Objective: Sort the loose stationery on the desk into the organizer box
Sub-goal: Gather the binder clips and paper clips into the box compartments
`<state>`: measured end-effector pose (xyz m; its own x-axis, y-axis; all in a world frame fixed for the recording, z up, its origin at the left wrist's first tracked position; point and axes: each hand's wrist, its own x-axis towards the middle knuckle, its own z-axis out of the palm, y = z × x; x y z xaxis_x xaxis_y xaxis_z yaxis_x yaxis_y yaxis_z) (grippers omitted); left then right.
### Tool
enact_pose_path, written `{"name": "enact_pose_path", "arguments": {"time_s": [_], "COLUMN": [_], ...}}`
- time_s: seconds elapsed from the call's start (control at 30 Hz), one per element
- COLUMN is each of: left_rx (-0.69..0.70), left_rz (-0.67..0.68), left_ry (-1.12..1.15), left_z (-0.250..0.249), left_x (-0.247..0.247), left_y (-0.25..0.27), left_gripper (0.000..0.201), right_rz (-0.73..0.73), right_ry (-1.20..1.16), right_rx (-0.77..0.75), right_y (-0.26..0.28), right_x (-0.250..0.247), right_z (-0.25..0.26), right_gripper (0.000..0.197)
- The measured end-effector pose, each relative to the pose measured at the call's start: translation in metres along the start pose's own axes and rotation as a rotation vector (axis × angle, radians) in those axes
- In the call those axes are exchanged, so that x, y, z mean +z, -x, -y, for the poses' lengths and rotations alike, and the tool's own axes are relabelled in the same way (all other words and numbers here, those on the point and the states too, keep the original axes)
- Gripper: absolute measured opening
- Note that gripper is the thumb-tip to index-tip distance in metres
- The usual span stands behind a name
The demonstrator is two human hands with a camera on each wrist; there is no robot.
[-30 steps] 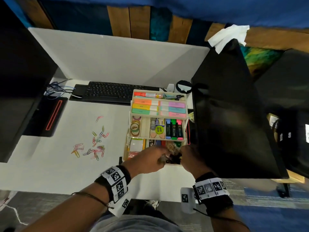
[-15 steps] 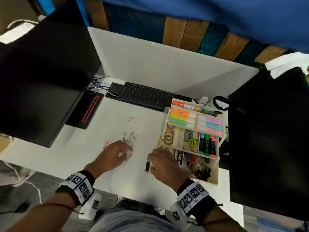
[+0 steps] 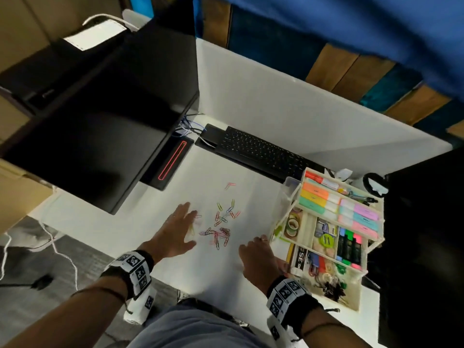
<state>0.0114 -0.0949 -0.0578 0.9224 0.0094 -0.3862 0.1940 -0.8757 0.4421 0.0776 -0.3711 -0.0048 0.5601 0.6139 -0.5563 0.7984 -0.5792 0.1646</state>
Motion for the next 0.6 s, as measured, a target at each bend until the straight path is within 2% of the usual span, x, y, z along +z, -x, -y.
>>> {"name": "enact_pose_path", "arguments": {"time_s": [0.07,0.13,0.27,0.4,0.5,0.6], "left_rx": [0.027,0.043,0.048,0.021,-0.003,-0.008], "left_rz": [0.039,0.082,0.129,0.140,0.149,0.139], "left_ry": [-0.005,-0.011,-0.070,-0.071,-0.082,-0.066], "left_z": [-0.005,-0.010,-0.015,-0.021,-0.024,-0.023], "left_x": [-0.002,-0.004,-0.002,-0.001,0.001,0.003], "left_y": [-0.001,-0.005,-0.018,-0.029,-0.035,-0.034], "left_gripper": [0.107,0.115,0.129,0.139,0.140,0.140], "right_rz": [-0.060,-0.152,-0.259,-0.238,-0.225,-0.264], "right_ry": [-0.106,-0.318,-1.125,-1.657,-1.870,-1.855], "right_rx": [-0.001,0.012,0.125,0.241,0.290,0.359], "right_y": [0.000,0.007,0.040,0.067,0.075,0.083], "right_x": [0.001,-0.001,-0.024,-0.029,-0.021,-0.018], "right_z": [-0.003,-0.007,-0.023,-0.041,-0.053,-0.065], "right_gripper": [0.041,0.046,0.044,0.042,0.047,0.046]}}
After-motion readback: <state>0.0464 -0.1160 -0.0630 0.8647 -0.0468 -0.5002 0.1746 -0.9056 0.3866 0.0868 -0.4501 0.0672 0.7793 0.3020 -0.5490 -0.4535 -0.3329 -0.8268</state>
